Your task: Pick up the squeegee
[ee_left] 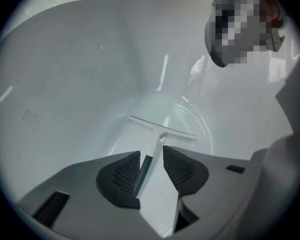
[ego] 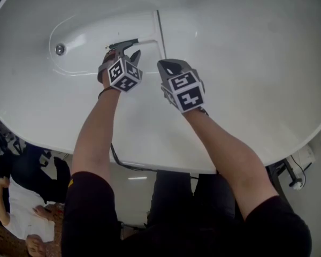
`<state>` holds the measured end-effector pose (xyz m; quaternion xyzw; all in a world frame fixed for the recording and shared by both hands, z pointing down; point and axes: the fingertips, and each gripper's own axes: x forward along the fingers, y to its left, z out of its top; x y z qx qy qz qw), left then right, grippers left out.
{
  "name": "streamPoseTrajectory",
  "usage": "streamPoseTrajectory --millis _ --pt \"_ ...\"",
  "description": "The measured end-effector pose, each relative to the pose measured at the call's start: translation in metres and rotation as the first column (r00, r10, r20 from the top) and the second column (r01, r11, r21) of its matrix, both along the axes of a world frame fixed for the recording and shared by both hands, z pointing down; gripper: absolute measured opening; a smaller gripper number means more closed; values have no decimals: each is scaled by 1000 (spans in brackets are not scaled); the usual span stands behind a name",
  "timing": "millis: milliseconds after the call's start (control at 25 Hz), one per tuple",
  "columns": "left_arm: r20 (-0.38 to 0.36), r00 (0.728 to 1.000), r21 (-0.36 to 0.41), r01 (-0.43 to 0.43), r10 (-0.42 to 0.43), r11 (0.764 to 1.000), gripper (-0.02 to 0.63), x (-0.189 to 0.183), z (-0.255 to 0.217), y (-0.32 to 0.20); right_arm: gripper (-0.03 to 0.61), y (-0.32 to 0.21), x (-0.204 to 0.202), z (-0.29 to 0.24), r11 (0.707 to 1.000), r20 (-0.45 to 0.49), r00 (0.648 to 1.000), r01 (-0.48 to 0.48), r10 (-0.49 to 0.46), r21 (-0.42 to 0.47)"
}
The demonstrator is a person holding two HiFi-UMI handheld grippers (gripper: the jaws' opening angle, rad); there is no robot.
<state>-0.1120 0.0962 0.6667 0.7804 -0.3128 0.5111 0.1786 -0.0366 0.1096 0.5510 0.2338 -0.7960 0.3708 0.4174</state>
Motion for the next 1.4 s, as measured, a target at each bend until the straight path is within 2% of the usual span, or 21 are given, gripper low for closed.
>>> streamPoseTrajectory --millis 160,400,680,960,1120,1320,1400 --pt "27 1000 5 9 -10 1000 147 -1 26 -1 6 4 4 15 1000 -12 1000 7 -7 -15" --pt "118 993 2 17 -17 1000 147 -8 60 -4 6 15 21 32 999 -23 1000 5 -6 -52" --pt "191 981 -26 -16 21 1000 147 -10 95 -7 6 13 34 44 996 -18 999 -41 40 -85" --pt "185 982 -32 -20 25 999 146 -7 106 -12 6 14 41 46 994 9 998 -69 70 -90" --pt "189 982 -41 -18 25 999 123 -3 109 -11 6 13 49 46 993 9 996 -82 83 -91" --pt "199 976 -78 -71 85 994 96 2 113 -2 6 14 48 49 992 15 996 -86 88 -93" --pt "197 978 -84 -59 74 995 80 4 110 -2 6 13 48 47 992 21 996 -86 88 -91"
